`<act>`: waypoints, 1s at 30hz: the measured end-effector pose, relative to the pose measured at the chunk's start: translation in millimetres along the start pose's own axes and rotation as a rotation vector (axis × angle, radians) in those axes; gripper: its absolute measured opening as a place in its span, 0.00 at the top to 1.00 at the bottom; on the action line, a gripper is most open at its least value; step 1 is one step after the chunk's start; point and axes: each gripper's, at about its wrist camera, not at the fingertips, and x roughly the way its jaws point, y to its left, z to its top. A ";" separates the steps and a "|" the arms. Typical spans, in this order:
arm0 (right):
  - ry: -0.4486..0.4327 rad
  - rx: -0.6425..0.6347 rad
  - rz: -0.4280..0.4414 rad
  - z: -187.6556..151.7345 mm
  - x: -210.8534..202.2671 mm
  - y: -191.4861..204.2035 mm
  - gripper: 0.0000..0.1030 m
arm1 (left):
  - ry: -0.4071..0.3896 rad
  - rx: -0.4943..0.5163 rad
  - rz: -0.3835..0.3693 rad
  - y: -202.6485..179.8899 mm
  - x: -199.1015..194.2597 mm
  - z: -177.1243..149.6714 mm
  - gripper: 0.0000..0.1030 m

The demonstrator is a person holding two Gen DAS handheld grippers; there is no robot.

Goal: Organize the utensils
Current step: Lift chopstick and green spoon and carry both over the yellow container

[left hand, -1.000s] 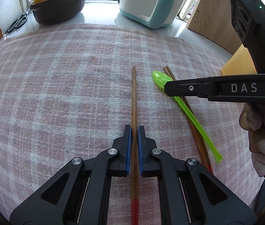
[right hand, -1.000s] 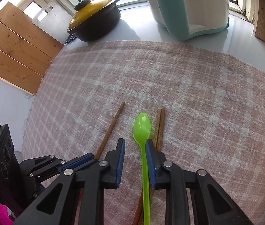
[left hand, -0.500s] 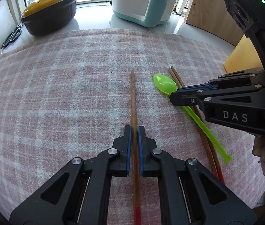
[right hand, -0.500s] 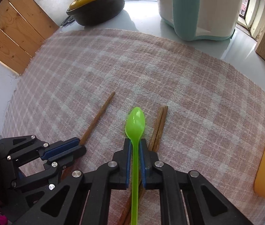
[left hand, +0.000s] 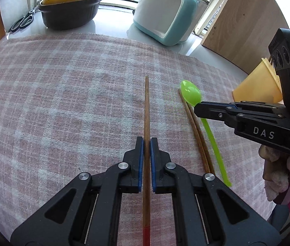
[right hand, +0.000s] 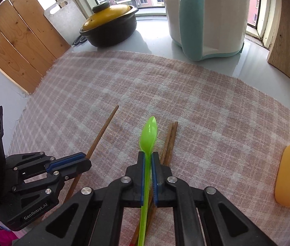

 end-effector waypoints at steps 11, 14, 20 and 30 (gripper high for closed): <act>-0.147 0.004 0.008 -14.9 -73.0 -10.4 0.97 | -0.118 0.026 -0.062 -38.0 -49.0 11.0 0.96; -0.187 0.008 0.004 -20.0 -95.3 -18.0 0.97 | -0.147 0.038 -0.080 -54.3 -57.5 16.0 0.96; -0.272 0.021 -0.009 -32.3 -141.9 -37.3 0.97 | -0.202 0.067 -0.118 -90.0 -72.2 25.7 0.96; -0.390 0.056 -0.069 -49.4 -220.1 -87.6 0.97 | -0.266 0.118 -0.201 -164.6 -73.1 51.8 0.96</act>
